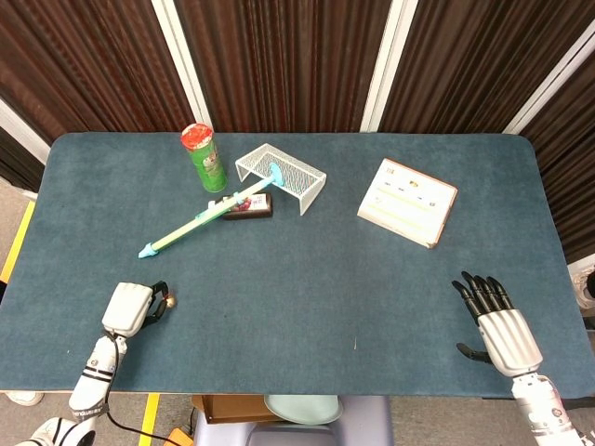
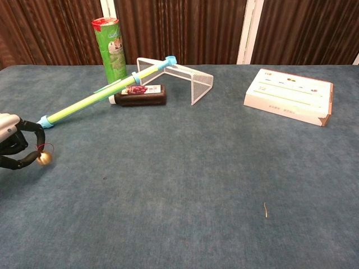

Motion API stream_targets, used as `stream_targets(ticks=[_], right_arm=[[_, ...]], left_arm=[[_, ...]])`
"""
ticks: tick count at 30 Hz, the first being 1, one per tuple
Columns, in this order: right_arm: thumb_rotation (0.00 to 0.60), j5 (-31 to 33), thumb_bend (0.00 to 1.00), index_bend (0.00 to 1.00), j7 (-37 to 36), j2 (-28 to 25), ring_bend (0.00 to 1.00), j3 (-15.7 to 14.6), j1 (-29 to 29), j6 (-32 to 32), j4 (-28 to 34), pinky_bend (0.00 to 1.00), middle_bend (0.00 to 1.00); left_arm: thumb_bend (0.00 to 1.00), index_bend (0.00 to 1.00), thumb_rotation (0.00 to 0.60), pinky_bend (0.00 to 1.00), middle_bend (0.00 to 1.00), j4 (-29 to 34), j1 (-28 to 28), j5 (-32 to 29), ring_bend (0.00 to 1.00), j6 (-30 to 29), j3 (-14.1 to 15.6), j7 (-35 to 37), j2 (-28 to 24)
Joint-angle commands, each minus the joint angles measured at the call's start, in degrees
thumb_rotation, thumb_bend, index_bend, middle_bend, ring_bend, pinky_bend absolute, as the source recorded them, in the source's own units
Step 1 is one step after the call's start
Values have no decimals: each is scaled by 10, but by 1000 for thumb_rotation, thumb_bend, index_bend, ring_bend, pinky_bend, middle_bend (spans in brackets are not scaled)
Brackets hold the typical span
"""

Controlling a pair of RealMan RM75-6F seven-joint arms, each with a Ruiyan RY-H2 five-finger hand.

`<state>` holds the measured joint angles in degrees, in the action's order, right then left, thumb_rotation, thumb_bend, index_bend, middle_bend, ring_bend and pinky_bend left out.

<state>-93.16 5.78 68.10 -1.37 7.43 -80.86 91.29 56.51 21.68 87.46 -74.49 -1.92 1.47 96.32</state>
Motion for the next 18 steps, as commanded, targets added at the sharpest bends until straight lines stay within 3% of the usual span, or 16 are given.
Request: stream_targets(ticks=[1, 3, 7, 9, 15, 17, 18], right_arm=[[600, 3, 181, 0, 3, 3, 0, 2, 0, -2, -3, 0, 0], [600, 4, 181, 0, 5, 5, 0, 3, 0, -2, -3, 0, 0], [600, 5, 181, 0, 7, 6, 0, 3, -1, -3, -2, 0, 0], [600, 6, 181, 0, 7, 5, 0, 4, -2, -4, 0, 0, 0], [600, 4, 181, 0, 0, 1, 0, 4, -5, -13, 2, 0, 0], [600, 3, 182, 0, -3, -2, 0, 5, -6, -17, 3, 0, 0], [600, 3, 182, 0, -4, -3, 0, 5, -7, -19, 3, 0, 0]], left_arm=[[459, 594, 600, 1000, 1000, -11, 0, 1, 1000, 0, 2, 2, 6], [455, 543, 600, 1000, 1000, -17, 1, 2, 997, 4, 4, 4, 8], [440, 302, 600, 1000, 997, -17, 1, 6, 983, -1, 5, 12, 10], [435, 233, 600, 1000, 993, -14, 0, 10, 981, -8, 6, 13, 9], [427, 169, 600, 1000, 970, 31, -16, 21, 962, -41, 15, 7, -25], [428, 162, 600, 988, 873, 64, -36, 29, 881, -91, 11, 10, -52], [429, 158, 600, 895, 719, 81, -46, 33, 747, -113, 11, 18, -66]])
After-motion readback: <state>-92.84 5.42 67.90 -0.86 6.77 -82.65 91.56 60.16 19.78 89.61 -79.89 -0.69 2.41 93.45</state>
